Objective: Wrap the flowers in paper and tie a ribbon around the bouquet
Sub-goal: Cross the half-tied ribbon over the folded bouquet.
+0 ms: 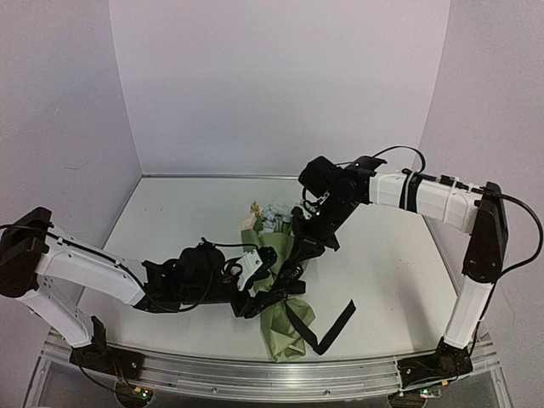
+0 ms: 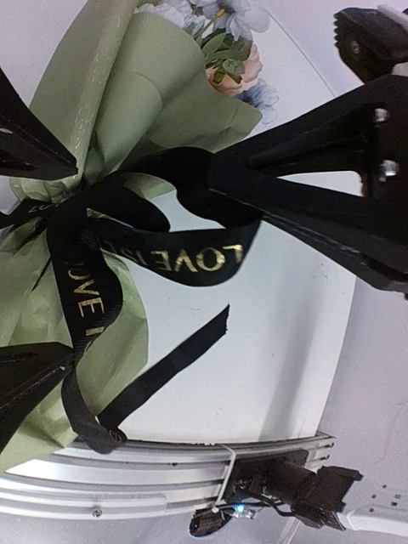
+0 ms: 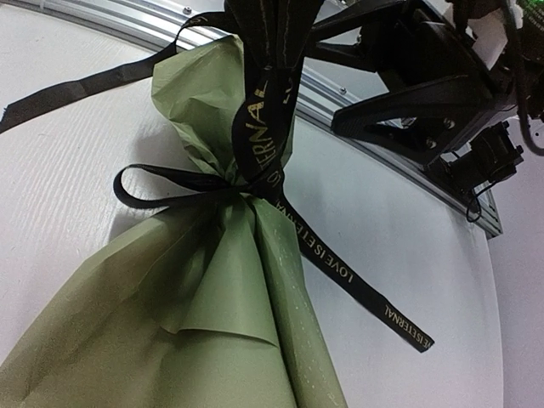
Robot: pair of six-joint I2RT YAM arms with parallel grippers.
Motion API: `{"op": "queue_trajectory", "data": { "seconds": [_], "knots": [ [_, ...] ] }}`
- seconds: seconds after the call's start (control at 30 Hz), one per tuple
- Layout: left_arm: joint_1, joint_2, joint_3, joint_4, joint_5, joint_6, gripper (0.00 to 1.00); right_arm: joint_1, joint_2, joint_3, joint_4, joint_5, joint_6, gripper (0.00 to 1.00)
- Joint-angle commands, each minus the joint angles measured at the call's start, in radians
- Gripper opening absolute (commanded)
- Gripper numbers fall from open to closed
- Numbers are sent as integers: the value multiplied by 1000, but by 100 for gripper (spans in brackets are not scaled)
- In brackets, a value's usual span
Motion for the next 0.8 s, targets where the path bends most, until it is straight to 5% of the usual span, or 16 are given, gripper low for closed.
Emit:
{"op": "queue_trajectory", "data": {
  "seconds": [0.0, 0.57, 0.77],
  "knots": [
    [-4, -56, 1, -24, 30, -3, 69, -2, 23, 64, -21, -40, 16, 0],
    [55, -25, 45, -28, 23, -5, 75, 1, 9, 63, -52, -76, 27, 0],
    [121, 22, 107, -42, 172, 30, 73, 17, 18, 83, -50, -110, 28, 0]
  ]
}}
